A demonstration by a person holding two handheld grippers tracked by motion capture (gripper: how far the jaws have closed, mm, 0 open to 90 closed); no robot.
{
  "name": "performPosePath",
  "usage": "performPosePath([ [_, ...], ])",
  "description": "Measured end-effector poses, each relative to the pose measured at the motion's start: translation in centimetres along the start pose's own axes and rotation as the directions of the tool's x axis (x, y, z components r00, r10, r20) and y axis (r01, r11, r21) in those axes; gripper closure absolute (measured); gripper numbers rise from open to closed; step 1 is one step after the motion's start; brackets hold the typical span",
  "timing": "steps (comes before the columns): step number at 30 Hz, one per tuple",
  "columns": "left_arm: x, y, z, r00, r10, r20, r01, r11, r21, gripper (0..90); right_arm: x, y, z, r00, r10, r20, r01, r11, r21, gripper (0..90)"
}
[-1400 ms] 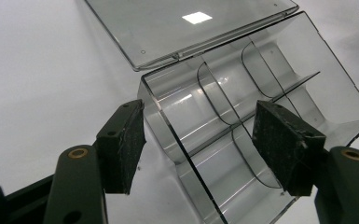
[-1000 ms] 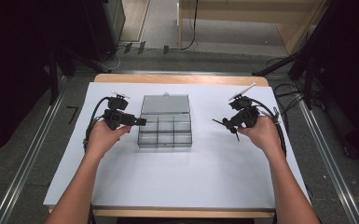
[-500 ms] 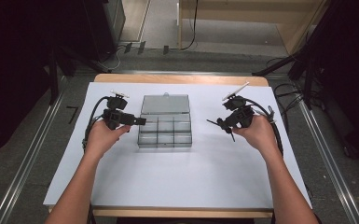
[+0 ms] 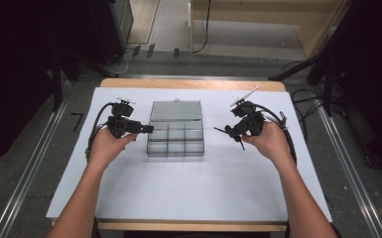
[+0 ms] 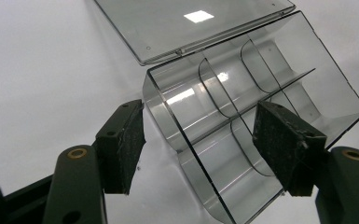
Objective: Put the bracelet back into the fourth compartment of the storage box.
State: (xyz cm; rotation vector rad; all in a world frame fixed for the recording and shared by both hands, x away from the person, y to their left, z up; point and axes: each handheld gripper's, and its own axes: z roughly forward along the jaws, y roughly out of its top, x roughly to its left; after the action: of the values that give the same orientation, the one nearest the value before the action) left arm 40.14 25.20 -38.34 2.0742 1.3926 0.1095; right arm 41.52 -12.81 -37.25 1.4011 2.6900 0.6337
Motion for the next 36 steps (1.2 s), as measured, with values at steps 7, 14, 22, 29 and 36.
performPosePath([
  [7, 0.2, -0.1, -0.2, 1.0000, -0.004, -0.006, 0.004, 1.0000, -0.004, 35.2, 0.7, 0.3, 0.4, 0.9998, -0.015, -0.016, 0.015, 1.000, 0.006, 78.2],
  [14, 0.3, -0.3, -0.4, 1.0000, -0.005, -0.008, 0.005, 1.0000, -0.007, 35.1, 1.6, 0.7, 0.6, 0.9992, -0.033, -0.022, 0.034, 0.999, 0.004, 78.2],
  [22, 0.5, -0.4, -0.5, 0.9999, -0.013, -0.008, 0.013, 0.9999, -0.010, 35.2, 2.3, 1.0, 0.7, 0.9977, -0.056, -0.038, 0.056, 0.998, 0.003, 78.3],
  [29, 0.5, -0.4, -0.4, 0.9998, -0.017, -0.011, 0.017, 0.9998, -0.010, 35.2, 3.1, 1.4, 0.9, 0.9967, -0.071, -0.041, 0.071, 0.997, -0.003, 78.3],
  [36, 0.6, -0.3, -0.5, 0.9998, -0.016, -0.013, 0.016, 0.9998, -0.011, 35.2, 3.8, 1.7, 1.0, 0.9958, -0.082, -0.041, 0.082, 0.997, -0.004, 78.3],
])
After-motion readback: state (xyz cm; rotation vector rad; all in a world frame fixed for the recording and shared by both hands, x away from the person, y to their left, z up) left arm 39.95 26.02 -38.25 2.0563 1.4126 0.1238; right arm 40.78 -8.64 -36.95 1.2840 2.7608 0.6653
